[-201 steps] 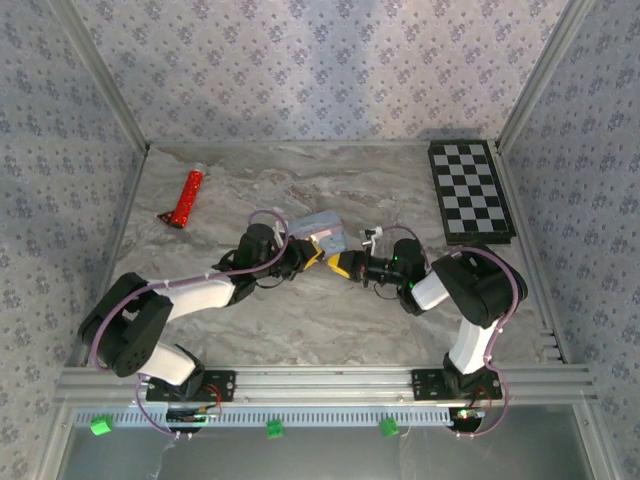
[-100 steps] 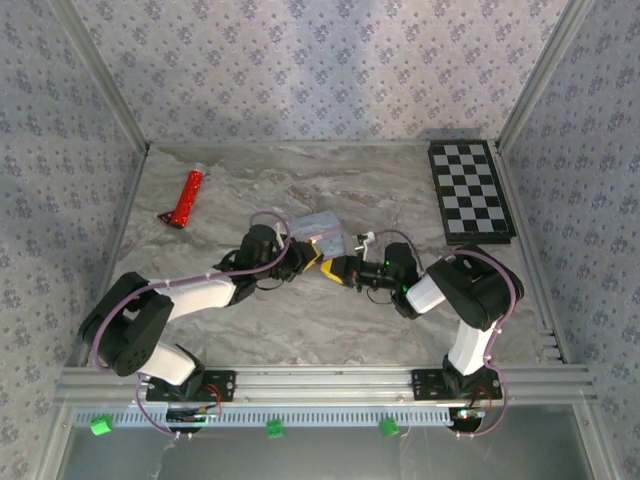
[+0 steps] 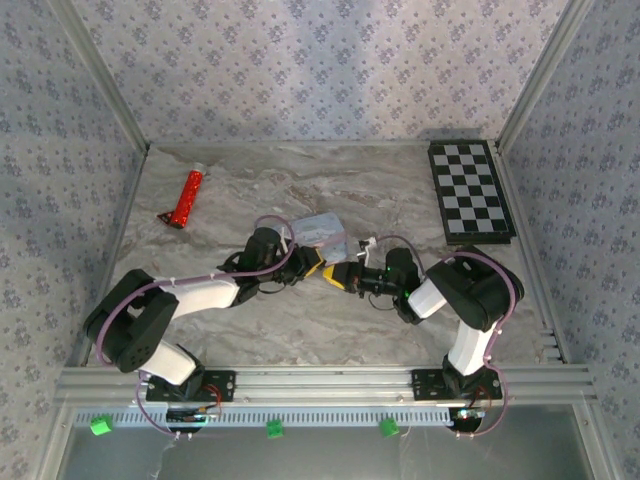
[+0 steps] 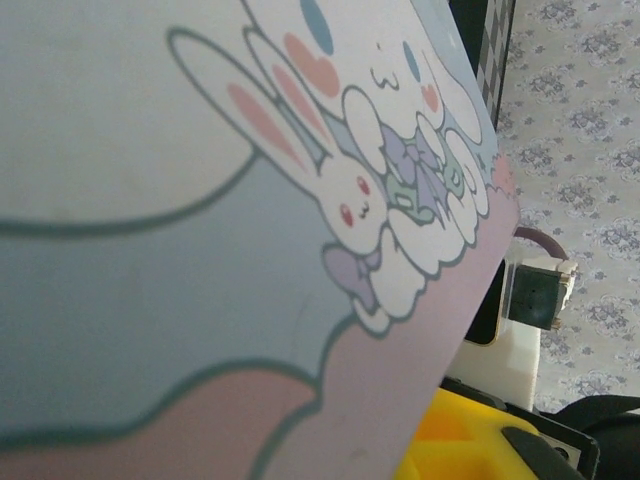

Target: Unlock the padlock with the key

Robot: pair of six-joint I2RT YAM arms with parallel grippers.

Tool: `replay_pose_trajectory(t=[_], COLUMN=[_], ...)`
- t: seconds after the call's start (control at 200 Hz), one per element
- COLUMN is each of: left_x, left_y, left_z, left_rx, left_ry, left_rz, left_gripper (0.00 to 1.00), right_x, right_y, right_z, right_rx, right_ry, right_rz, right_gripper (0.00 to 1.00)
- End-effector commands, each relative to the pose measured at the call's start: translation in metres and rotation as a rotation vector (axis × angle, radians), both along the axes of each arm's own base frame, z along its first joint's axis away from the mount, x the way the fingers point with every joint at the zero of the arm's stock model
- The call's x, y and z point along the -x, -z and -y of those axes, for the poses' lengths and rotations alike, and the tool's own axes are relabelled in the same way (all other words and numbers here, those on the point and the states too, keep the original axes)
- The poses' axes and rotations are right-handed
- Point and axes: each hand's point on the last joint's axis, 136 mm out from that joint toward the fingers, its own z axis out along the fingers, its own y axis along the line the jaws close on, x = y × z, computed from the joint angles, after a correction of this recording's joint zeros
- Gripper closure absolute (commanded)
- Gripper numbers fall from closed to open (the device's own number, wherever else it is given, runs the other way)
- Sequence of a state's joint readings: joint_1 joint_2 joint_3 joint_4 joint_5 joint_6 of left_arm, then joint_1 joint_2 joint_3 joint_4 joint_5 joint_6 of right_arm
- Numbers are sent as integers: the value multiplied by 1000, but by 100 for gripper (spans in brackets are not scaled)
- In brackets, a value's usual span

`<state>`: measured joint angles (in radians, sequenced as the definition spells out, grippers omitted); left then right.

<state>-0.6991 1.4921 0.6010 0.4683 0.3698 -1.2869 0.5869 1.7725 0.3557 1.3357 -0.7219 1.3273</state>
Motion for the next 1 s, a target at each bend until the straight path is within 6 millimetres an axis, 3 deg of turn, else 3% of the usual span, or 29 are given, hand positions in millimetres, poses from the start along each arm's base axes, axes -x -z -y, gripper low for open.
replay_pose_trajectory(t=[0.0,0.245,0.46,0.68,0.86,0.994], left_x=[17,14,14,14,13,12], left_y=[-4,3,10,15,19,22], left_z=[17,16,15,15,11,8], left_rx=[36,29,20,18,7,-4], left_ry=[99,88,82,78,63,48], left_rz=[-2,-9,-17,-22,-27,-30], left_gripper=[76,77,76,75,74,69], right_x=[2,12,20,21,15,16], right_y=[-18,-6,-11,-5,7,8], right_z=[-5,-1,1,0,12,13], right_rx=[-34,-8,-14,-2,26,27], right_ry=[-9,-12,-19,-5,57,62], right_rz=[94,71,79,63,34,28], right_gripper=[100,100,100,100,100,100])
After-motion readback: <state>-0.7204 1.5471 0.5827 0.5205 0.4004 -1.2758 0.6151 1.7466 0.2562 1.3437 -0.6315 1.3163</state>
